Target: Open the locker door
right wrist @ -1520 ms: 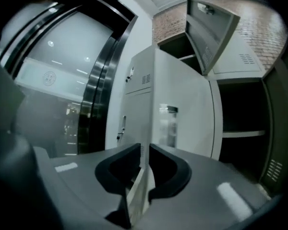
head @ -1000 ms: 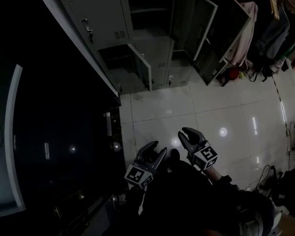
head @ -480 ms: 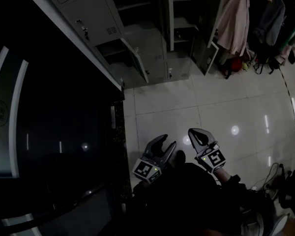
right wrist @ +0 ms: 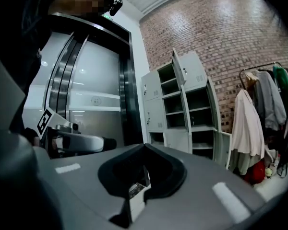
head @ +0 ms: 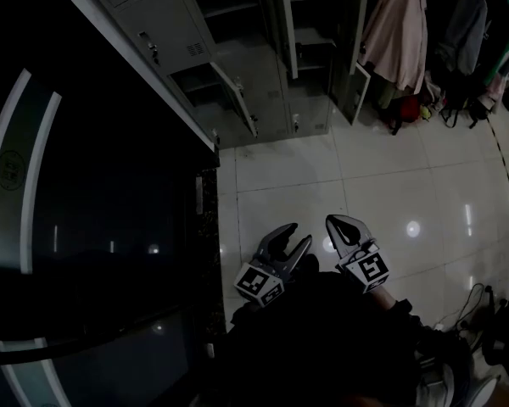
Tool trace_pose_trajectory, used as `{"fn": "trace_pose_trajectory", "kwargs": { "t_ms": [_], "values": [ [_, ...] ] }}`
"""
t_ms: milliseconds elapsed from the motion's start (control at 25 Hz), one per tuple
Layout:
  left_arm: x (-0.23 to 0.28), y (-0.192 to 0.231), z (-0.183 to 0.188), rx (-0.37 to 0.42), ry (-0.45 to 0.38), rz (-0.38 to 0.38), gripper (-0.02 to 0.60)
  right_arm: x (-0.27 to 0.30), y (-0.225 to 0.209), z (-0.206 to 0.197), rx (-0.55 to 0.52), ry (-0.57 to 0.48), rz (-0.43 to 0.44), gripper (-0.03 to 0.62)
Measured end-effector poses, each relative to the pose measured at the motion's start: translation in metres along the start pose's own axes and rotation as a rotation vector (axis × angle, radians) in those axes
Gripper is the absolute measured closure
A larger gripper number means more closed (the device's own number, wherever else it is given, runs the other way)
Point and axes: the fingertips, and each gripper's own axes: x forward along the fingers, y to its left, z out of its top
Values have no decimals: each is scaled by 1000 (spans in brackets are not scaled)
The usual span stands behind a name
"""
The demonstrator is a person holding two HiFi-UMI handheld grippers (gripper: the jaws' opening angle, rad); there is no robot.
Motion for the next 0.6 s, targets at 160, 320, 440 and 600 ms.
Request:
{"fn": "trace_pose_trajectory", "kwargs": {
  "t_ms": [160,320,440,600],
  "values": [
    [-1,-3,3,22,-5,14,399,-11,-7,2,-7,-31,-6,605],
    [-3,-5,3,31,-2,21,399,-18,-6,11,-25,-46,-2,603],
    [-5,-10,0,25,-2,24,400,-19,-1,12,-36,-42,17,603],
    [-6,-18,-3,15,3,18,400,-22,6,16,-53,-44,41,603]
  ]
}}
